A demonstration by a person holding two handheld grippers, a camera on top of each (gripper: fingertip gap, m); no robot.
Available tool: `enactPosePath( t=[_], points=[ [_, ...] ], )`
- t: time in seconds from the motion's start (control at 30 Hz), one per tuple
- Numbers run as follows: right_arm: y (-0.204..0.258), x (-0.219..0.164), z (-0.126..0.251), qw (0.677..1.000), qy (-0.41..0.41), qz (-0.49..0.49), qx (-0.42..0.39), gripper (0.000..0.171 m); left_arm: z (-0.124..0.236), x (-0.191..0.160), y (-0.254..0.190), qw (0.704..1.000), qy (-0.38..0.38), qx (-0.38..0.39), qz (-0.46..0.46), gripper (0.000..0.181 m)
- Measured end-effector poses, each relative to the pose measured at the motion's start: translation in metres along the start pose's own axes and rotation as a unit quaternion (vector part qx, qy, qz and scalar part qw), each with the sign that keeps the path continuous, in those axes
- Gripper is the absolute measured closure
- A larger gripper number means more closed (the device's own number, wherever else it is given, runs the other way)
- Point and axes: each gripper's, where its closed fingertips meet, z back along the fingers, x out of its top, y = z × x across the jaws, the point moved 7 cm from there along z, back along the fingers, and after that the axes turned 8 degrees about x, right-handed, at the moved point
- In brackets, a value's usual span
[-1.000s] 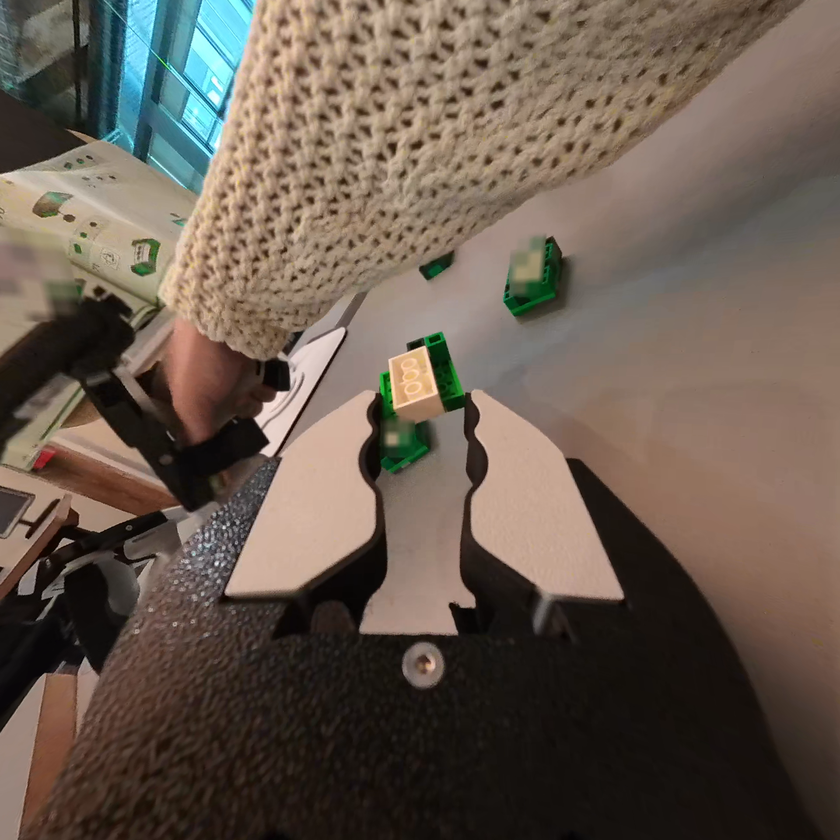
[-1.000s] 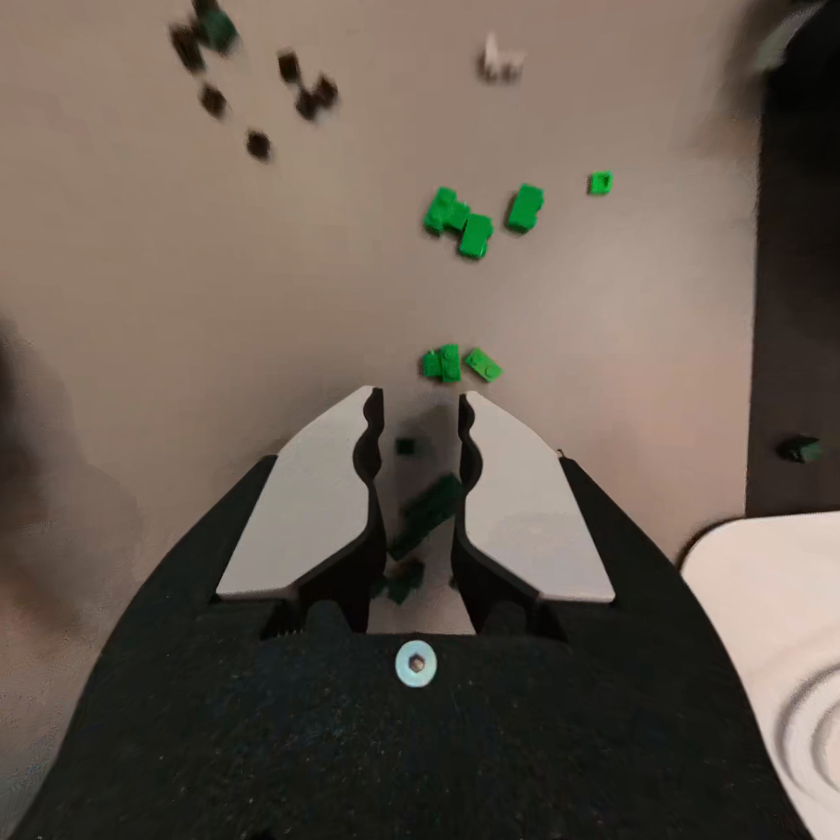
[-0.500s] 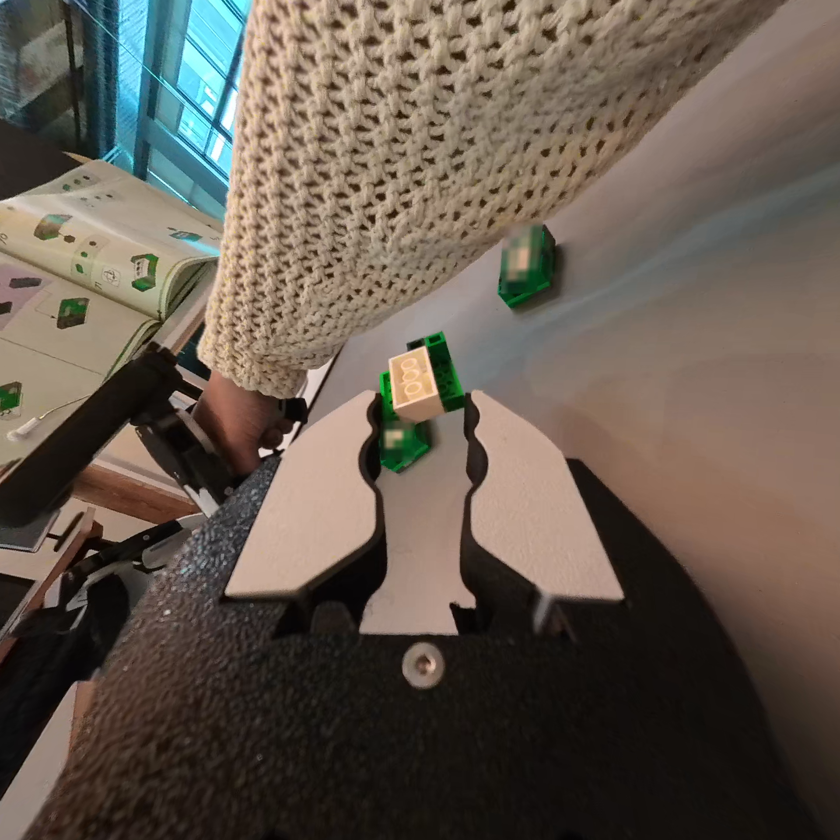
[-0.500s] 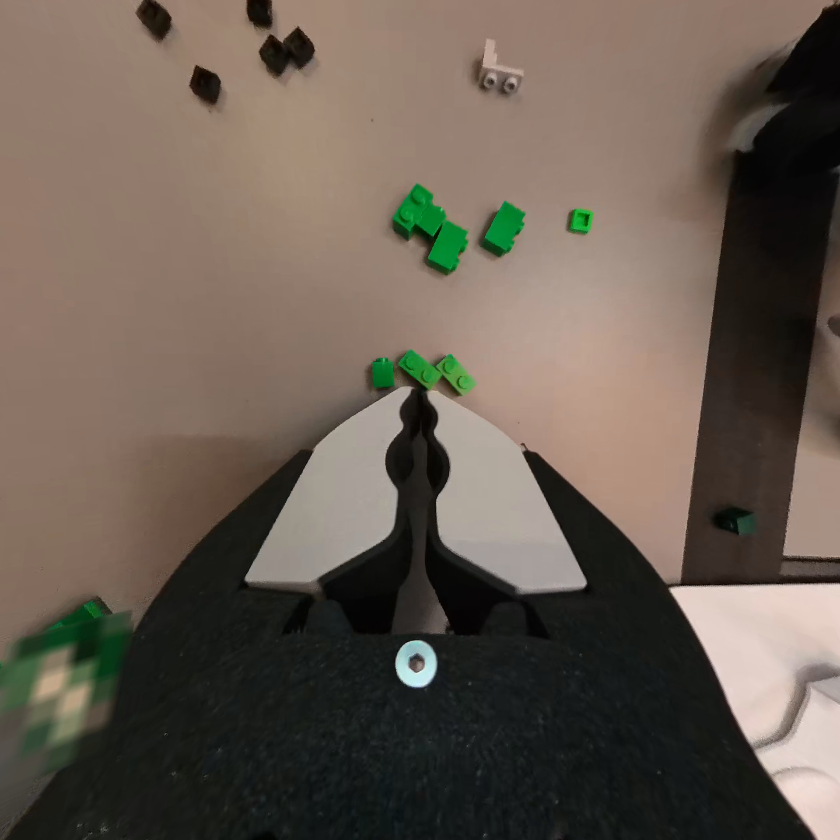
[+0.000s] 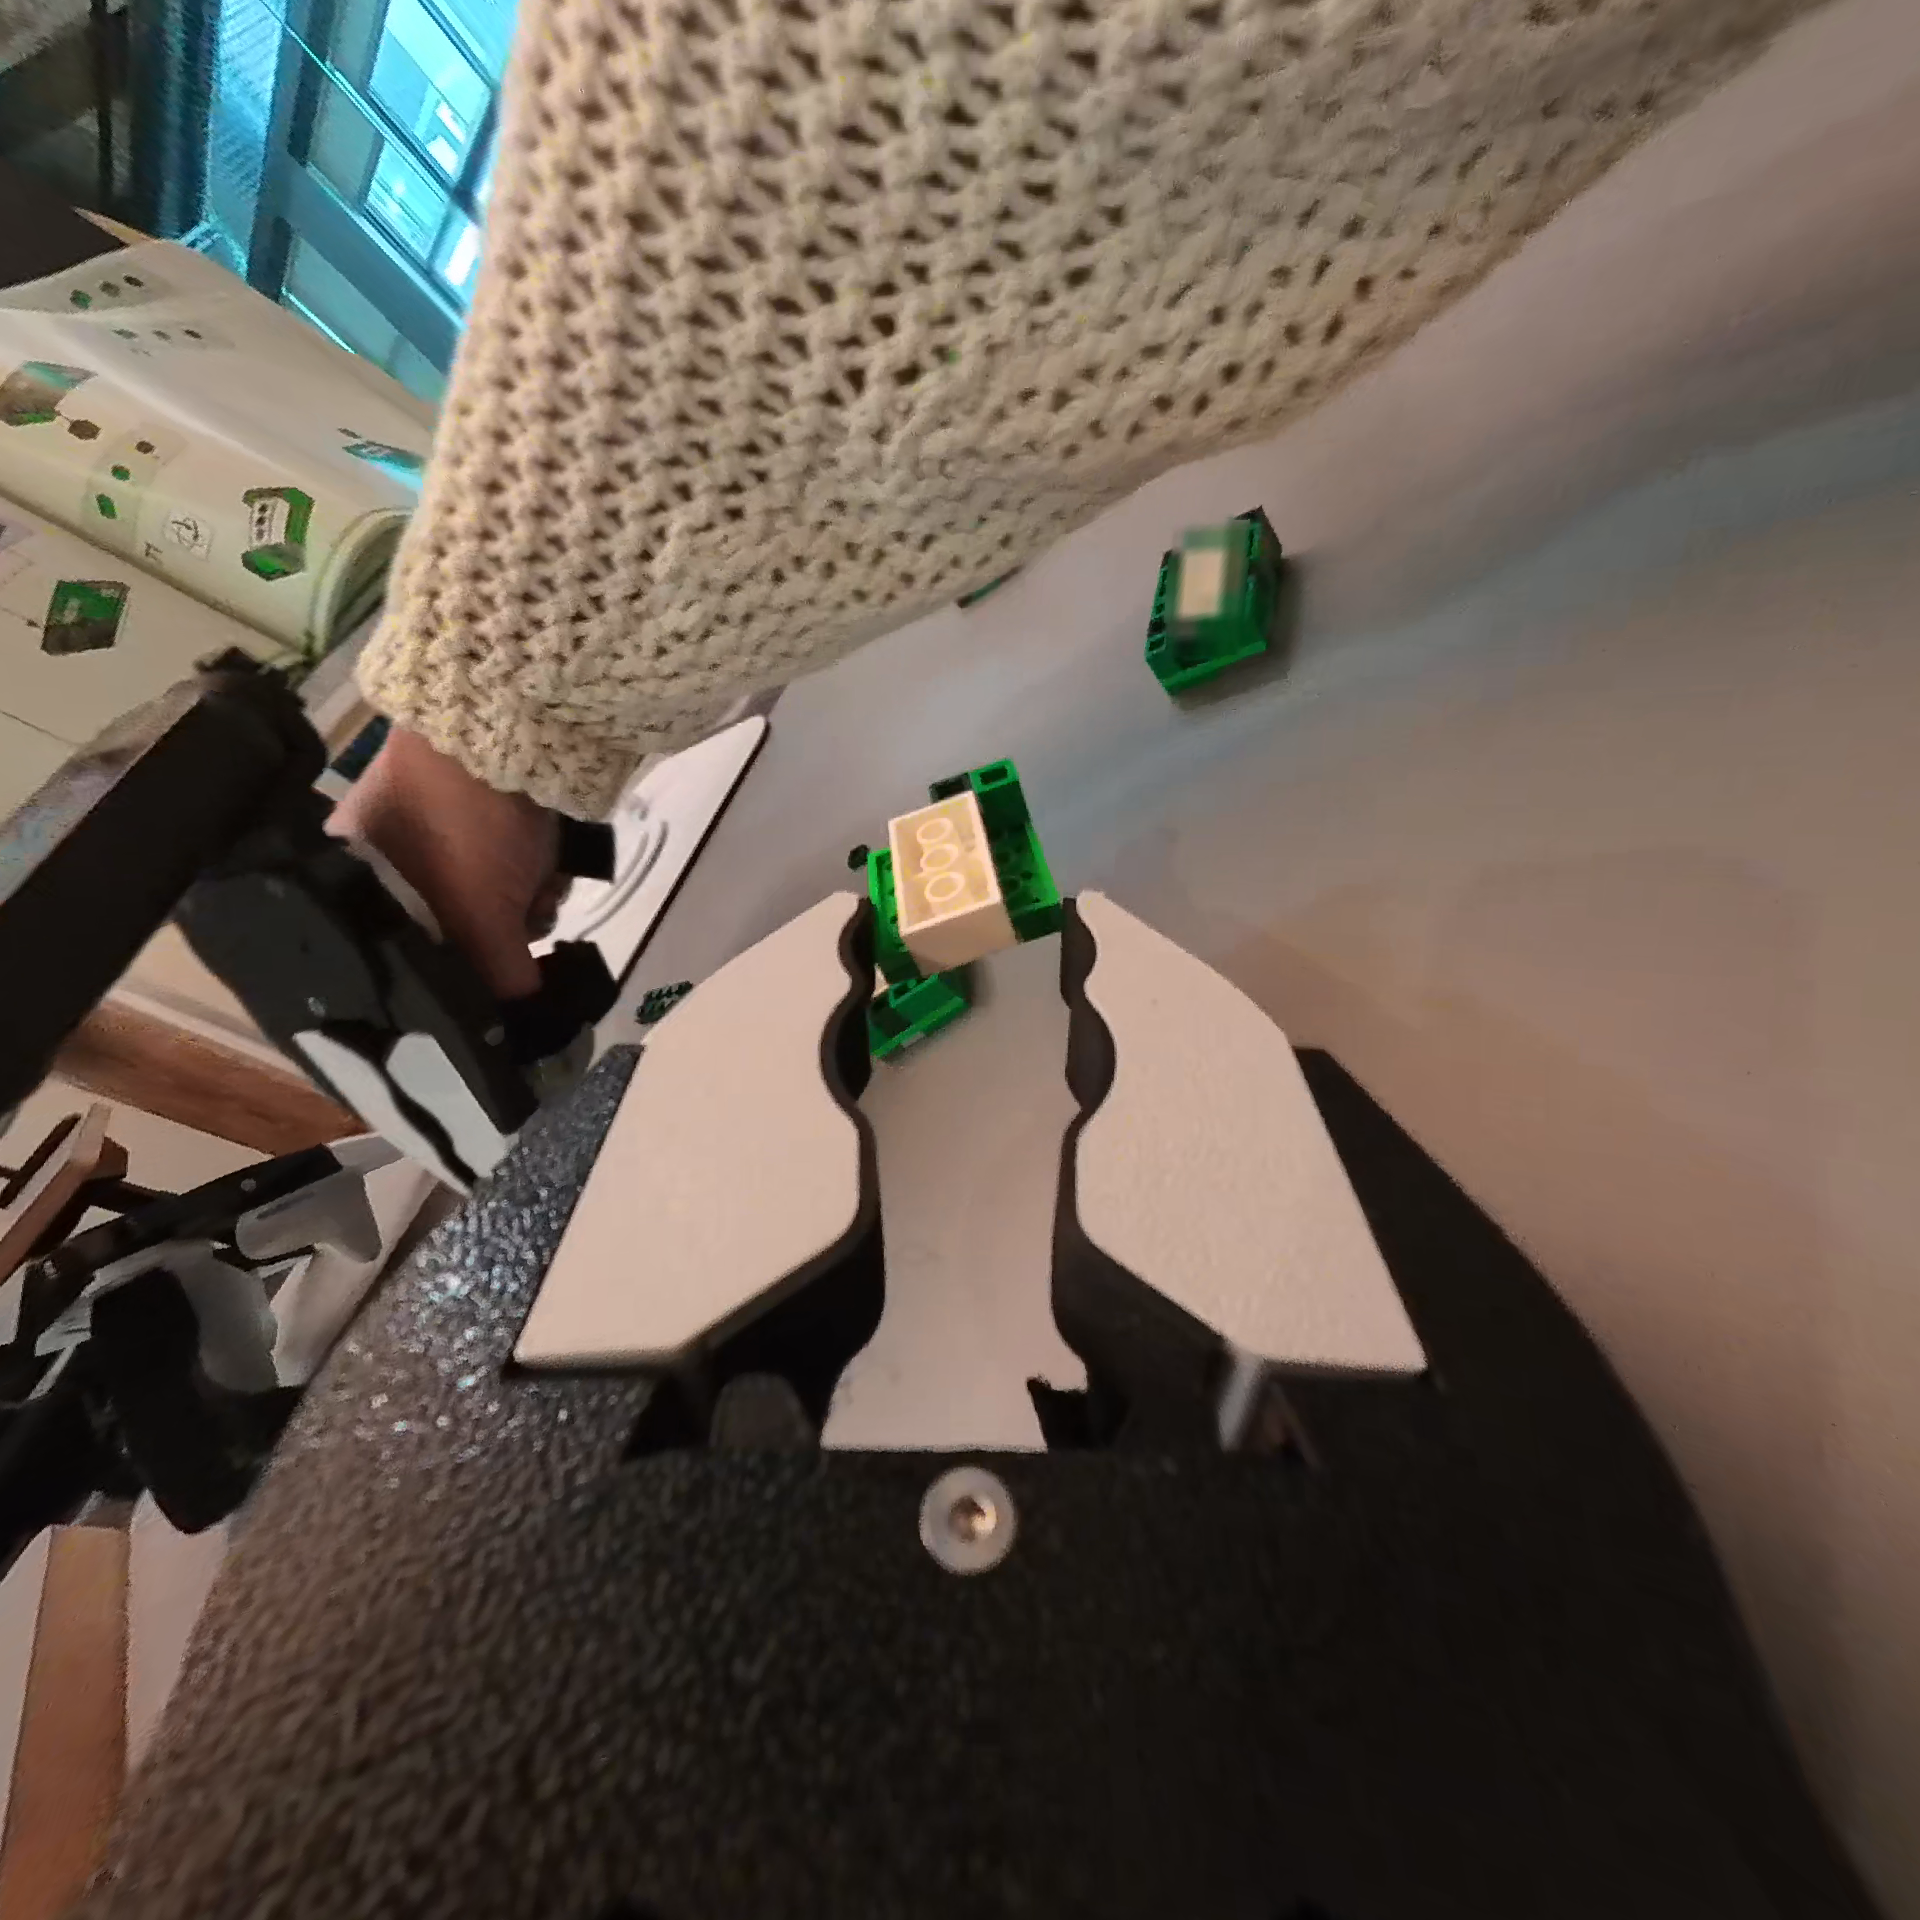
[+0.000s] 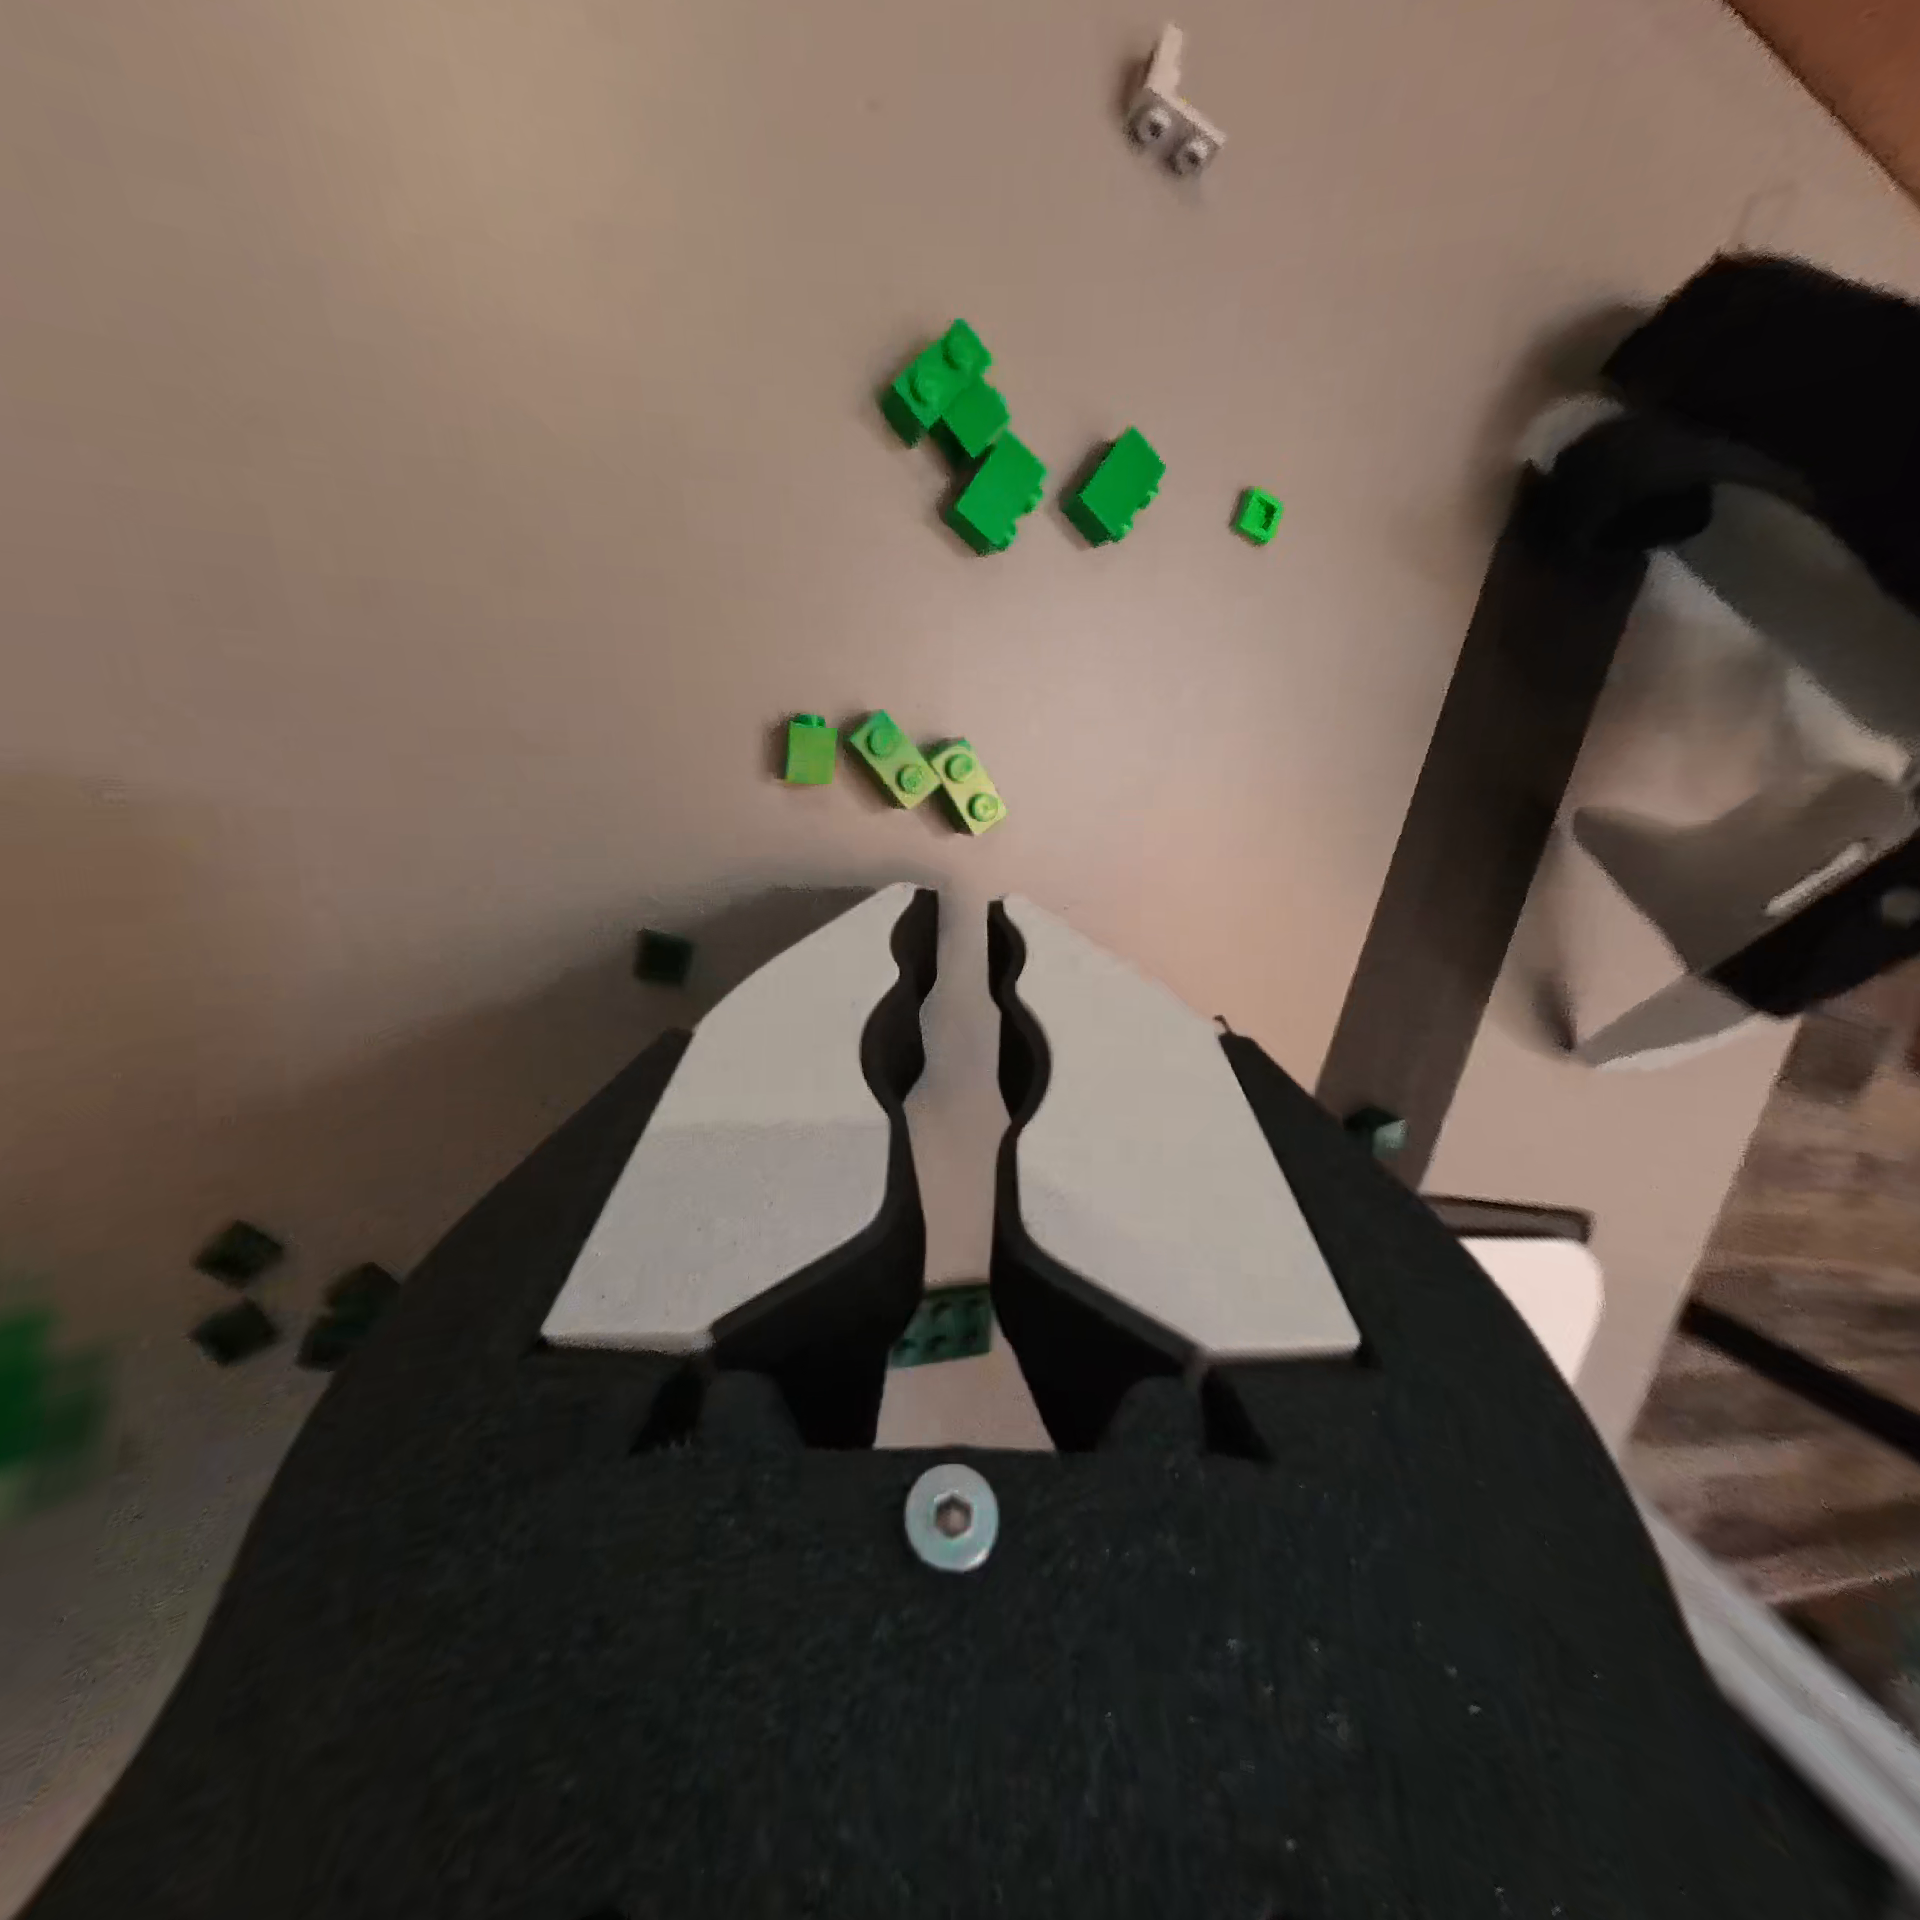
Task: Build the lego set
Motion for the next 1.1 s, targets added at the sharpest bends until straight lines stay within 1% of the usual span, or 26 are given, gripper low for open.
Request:
enactPosePath(
  t=[0.1, 0.2, 0.27, 0.37, 0.5, 0.7, 0.87, 1.1],
  points=[
    [-0.004, 0.009, -0.001, 0.997, 0.02, 0.066, 0.015, 0.159, 0.0, 0.0, -0.001, 1.0, 0.001, -0.002, -0.004, 0.147],
    [-0.012, 0.015, -0.003, 0.994, 0.048, 0.098, 0.013, 0.158, 0.0, 0.0, -0.001, 1.0, 0.003, -0.004, -0.003, 0.147],
    [-0.017, 0.018, -0.005, 0.993, 0.057, 0.101, 0.021, 0.159, 0.0, 0.0, -0.001, 1.0, 0.003, -0.004, -0.002, 0.147],
    [-0.016, 0.021, -0.008, 0.991, 0.053, 0.104, 0.068, 0.157, 0.0, 0.001, -0.001, 1.0, -0.001, -0.003, -0.002, 0.147],
    [-0.017, 0.025, -0.01, 0.989, 0.049, 0.099, 0.1, 0.159, 0.0, 0.0, -0.002, 1.0, 0.002, -0.006, -0.004, 0.147],
    [-0.018, 0.02, -0.013, 0.985, 0.088, 0.108, 0.097, 0.159, -0.001, 0.0, -0.003, 1.0, 0.004, -0.012, -0.007, 0.147],
    [-0.018, 0.024, -0.01, 0.986, 0.079, 0.113, 0.094, 0.159, -0.001, 0.0, -0.004, 1.0, 0.005, -0.013, -0.011, 0.147],
    [-0.009, 0.034, -0.006, 0.982, 0.077, 0.126, 0.114, 0.158, -0.001, 0.002, -0.006, 1.0, 0.002, -0.016, -0.013, 0.147]
  ],
)
